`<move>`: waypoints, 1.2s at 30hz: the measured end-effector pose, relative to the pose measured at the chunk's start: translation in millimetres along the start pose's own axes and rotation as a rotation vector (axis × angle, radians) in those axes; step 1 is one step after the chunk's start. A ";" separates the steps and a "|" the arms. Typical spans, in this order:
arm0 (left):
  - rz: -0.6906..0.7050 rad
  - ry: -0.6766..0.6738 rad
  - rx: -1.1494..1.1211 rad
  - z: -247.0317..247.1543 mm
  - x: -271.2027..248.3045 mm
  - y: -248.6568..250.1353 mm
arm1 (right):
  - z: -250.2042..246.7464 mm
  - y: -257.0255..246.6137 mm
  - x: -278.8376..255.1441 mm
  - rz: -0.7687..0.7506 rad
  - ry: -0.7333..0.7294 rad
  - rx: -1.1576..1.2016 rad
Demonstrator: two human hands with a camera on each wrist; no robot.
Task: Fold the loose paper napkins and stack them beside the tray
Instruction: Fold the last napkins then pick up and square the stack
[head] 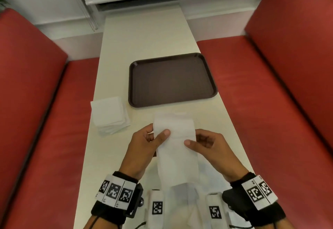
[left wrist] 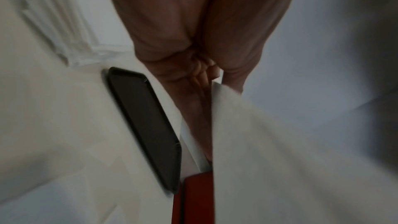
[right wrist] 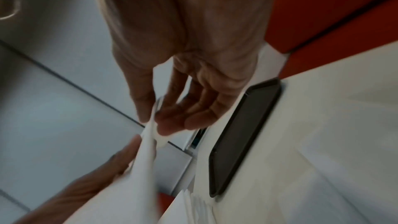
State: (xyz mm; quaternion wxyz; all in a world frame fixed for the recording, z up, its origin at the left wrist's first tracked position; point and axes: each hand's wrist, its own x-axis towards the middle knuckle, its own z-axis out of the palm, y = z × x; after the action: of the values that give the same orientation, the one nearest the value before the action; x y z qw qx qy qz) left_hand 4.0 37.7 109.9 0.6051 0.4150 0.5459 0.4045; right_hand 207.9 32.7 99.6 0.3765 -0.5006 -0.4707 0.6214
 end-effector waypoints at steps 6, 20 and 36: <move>0.076 -0.035 0.080 -38.3 -6.3 8.8 | 19.3 -5.1 14.6 -0.098 0.043 0.132; -0.029 0.044 -0.160 -136.8 4.7 5.3 | 113.6 -13.1 73.8 -0.220 0.005 -0.188; 0.246 0.461 0.448 -234.5 99.0 3.8 | 217.9 18.7 189.9 -0.068 0.275 -0.084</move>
State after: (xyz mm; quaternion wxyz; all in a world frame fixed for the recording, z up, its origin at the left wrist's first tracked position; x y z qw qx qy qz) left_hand -222.2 146.5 67.3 0.3063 0.4979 0.6893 0.4280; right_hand -45.6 160.6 43.0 0.4370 -0.5803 -0.4569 0.5134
